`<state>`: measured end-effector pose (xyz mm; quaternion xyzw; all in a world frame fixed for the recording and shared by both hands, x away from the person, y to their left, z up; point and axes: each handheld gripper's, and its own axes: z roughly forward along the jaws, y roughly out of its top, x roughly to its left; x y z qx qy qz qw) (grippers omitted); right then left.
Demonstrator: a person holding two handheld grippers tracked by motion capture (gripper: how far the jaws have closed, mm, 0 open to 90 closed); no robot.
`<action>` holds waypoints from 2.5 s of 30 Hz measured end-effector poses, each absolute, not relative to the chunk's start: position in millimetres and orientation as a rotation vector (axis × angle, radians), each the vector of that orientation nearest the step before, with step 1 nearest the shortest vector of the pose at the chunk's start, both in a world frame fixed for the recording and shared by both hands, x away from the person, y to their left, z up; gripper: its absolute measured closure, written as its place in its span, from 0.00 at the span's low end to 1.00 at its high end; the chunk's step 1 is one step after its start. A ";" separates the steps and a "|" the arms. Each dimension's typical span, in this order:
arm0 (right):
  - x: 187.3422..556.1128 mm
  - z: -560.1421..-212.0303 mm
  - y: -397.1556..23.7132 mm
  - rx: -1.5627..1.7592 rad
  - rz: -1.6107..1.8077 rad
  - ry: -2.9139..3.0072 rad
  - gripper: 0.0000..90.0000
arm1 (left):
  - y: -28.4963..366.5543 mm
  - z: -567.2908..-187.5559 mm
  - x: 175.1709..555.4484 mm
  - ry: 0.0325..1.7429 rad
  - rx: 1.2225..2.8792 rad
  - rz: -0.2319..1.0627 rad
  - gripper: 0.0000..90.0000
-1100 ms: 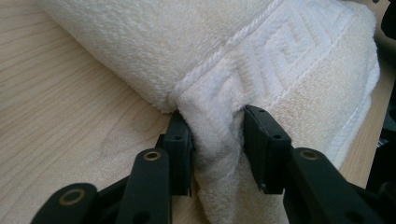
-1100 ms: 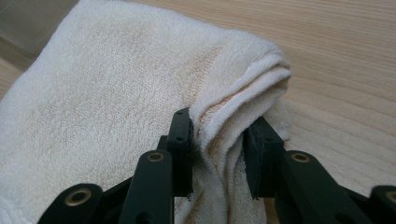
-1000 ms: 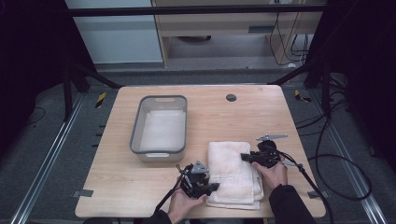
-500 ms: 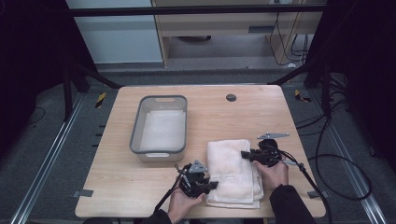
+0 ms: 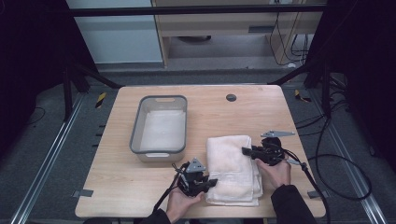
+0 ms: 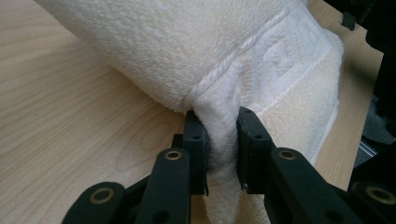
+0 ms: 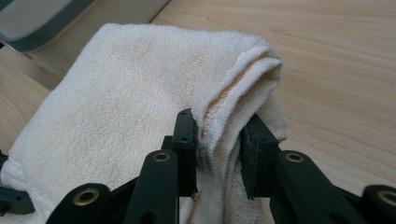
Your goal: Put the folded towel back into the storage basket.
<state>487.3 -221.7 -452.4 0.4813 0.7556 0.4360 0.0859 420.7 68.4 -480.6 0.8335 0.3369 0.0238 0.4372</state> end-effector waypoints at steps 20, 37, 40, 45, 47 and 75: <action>484.1 -411.7 -225.0 1.356 1.397 2.160 0.79 | 74.1 -443.8 425.6 0.765 2.023 0.142 0.84; 489.2 -376.1 -213.6 1.267 1.472 2.097 0.79 | 92.5 -414.1 431.8 0.739 1.954 0.227 0.84; 491.8 -367.9 -208.0 1.239 1.476 2.088 0.79 | 97.1 -408.7 433.5 0.739 1.943 0.241 0.84; 494.4 -358.1 -201.2 1.212 1.488 2.079 0.79 | 105.5 -401.2 436.0 0.742 1.919 0.257 0.84; 495.3 -354.2 -198.6 1.204 1.496 2.075 0.79 | 109.1 -398.0 436.9 0.743 1.910 0.262 0.84; 516.6 -311.2 -151.5 1.097 1.548 2.066 0.79 | 154.0 -364.1 443.0 0.777 1.816 0.375 0.84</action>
